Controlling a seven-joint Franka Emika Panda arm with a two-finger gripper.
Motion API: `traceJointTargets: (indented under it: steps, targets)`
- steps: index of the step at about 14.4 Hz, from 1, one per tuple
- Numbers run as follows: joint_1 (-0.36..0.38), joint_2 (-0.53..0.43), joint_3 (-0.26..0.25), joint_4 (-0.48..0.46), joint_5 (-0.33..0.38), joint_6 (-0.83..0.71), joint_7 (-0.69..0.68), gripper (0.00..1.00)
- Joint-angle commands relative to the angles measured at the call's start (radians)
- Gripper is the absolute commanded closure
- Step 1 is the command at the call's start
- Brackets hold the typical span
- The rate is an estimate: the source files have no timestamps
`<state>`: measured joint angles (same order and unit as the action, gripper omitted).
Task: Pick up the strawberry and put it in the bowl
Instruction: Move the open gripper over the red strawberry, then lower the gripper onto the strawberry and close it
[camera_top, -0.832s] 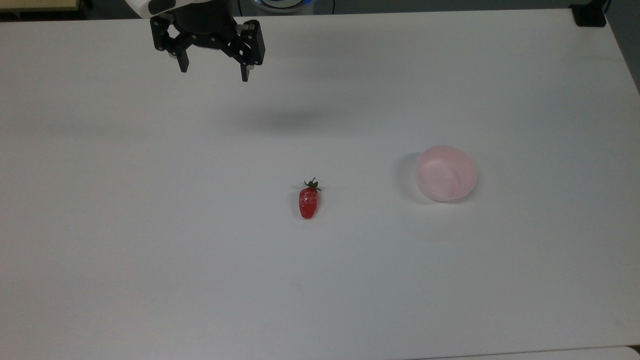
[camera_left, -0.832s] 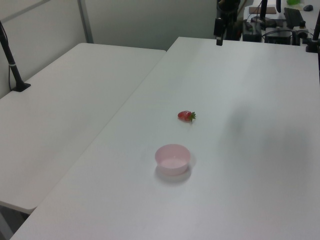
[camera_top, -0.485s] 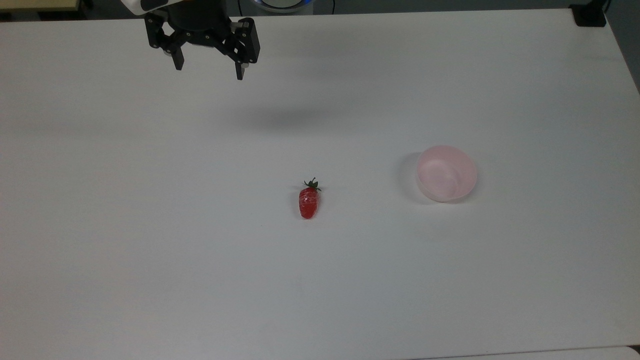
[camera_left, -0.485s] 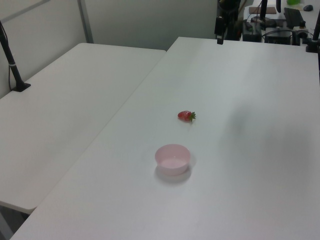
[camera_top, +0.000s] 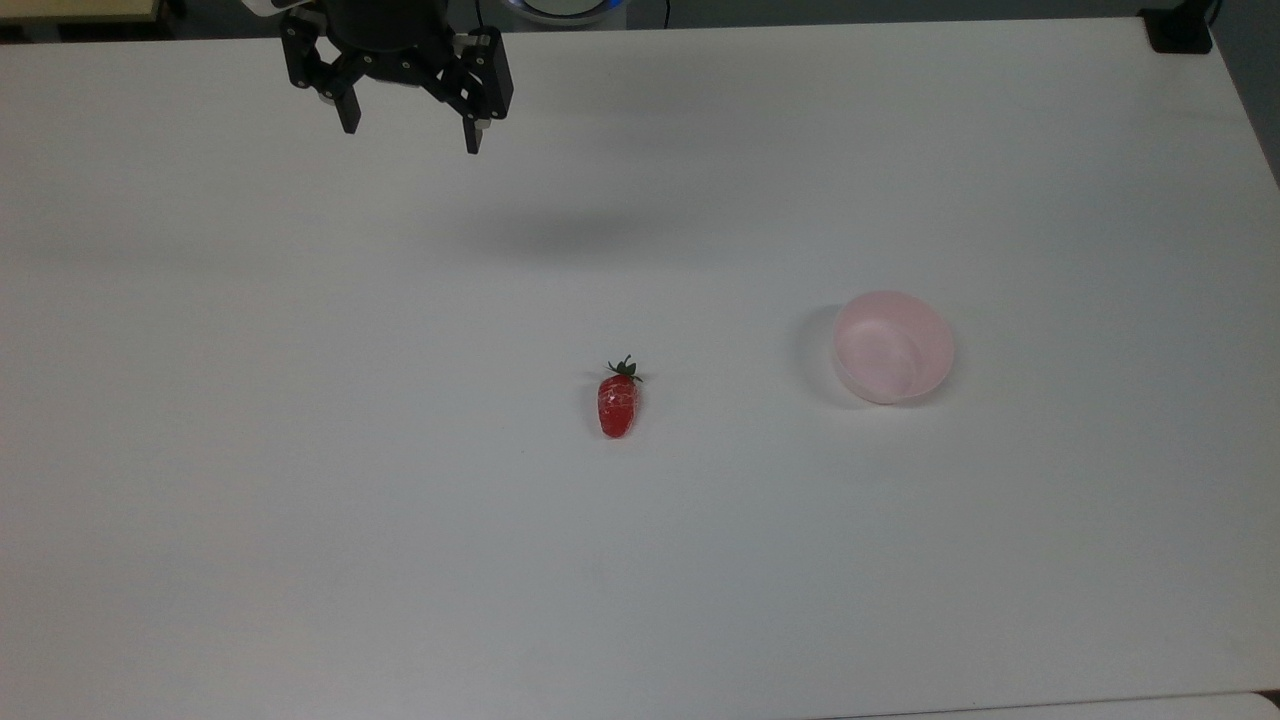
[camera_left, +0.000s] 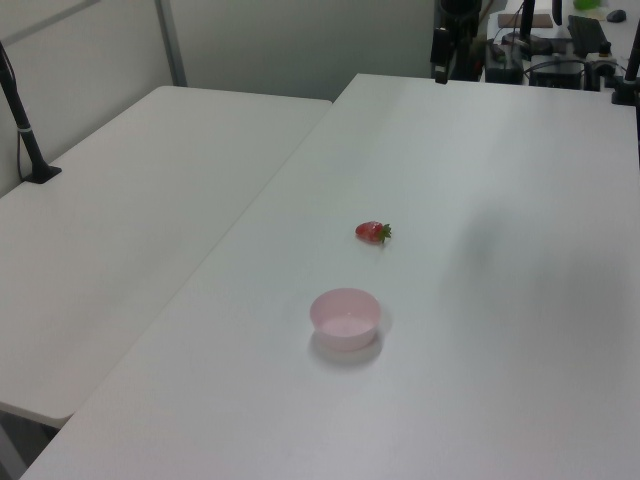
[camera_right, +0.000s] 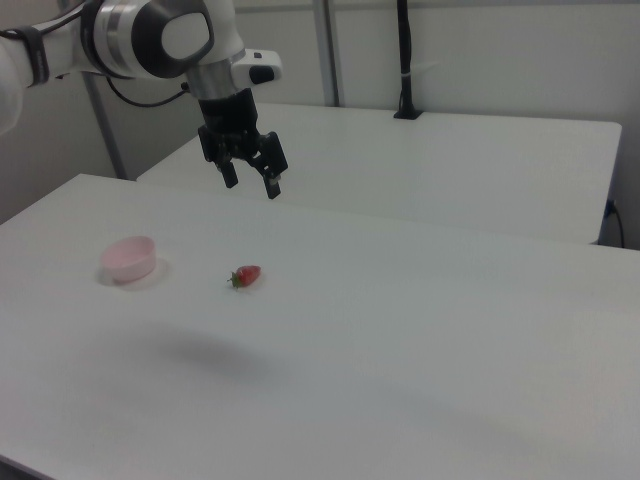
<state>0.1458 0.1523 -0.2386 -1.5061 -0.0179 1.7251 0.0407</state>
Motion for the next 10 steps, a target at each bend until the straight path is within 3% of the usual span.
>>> traceJointTargets:
  steps: [1, 6, 8, 10]
  targets:
    - [0.008, -0.004, 0.007, -0.014, 0.004, 0.037, -0.005, 0.0]
    - [0.05, 0.117, 0.022, -0.013, 0.01, 0.203, 0.005, 0.0]
    - [0.084, 0.192, 0.027, -0.013, 0.019, 0.27, 0.078, 0.0]
    - [0.107, 0.286, 0.065, -0.006, 0.021, 0.347, 0.199, 0.0]
